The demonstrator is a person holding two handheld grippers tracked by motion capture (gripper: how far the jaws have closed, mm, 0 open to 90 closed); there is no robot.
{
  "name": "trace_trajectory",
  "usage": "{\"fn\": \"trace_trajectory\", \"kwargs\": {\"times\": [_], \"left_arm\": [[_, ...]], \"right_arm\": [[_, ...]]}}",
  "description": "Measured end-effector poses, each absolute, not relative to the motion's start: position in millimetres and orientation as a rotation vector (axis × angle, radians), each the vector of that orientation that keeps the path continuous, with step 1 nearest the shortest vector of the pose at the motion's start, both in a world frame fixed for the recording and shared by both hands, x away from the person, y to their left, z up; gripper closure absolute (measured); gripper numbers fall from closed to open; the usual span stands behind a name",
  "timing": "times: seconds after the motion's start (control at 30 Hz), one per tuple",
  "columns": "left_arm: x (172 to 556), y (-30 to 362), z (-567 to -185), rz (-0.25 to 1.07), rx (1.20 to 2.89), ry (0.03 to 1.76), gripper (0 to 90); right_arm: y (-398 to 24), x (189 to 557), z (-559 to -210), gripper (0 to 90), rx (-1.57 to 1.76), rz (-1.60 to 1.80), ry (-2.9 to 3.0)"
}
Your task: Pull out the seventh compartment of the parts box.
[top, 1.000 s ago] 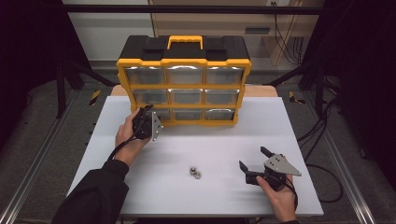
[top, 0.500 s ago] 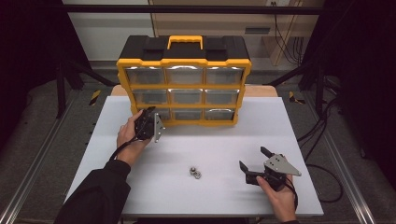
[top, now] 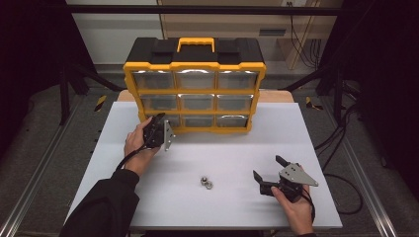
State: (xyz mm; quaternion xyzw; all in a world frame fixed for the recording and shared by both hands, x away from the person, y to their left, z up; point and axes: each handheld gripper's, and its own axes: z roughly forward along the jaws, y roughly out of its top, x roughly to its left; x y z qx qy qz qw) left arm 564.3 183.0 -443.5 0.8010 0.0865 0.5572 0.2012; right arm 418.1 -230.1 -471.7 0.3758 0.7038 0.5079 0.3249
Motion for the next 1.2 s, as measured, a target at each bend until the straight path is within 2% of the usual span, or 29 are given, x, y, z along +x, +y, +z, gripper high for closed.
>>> {"fn": "trace_trajectory", "kwargs": {"times": [0.93,1.0,1.2], "left_arm": [[563.4,183.6,-447.1,1.627,2.226,0.238,62.9],[561.4,184.4,-443.1,1.676,2.287,0.217,64.2],[560.8,182.9,-444.3,1.706,2.287,0.214,67.4]], "right_arm": [[-229.5,417.9,-472.7,6.6,0.982,1.327,1.853],[-229.4,417.9,-472.5,6.9,0.976,1.324,1.852],[-230.7,417.6,-472.1,7.2,0.98,1.323,1.844]]}}
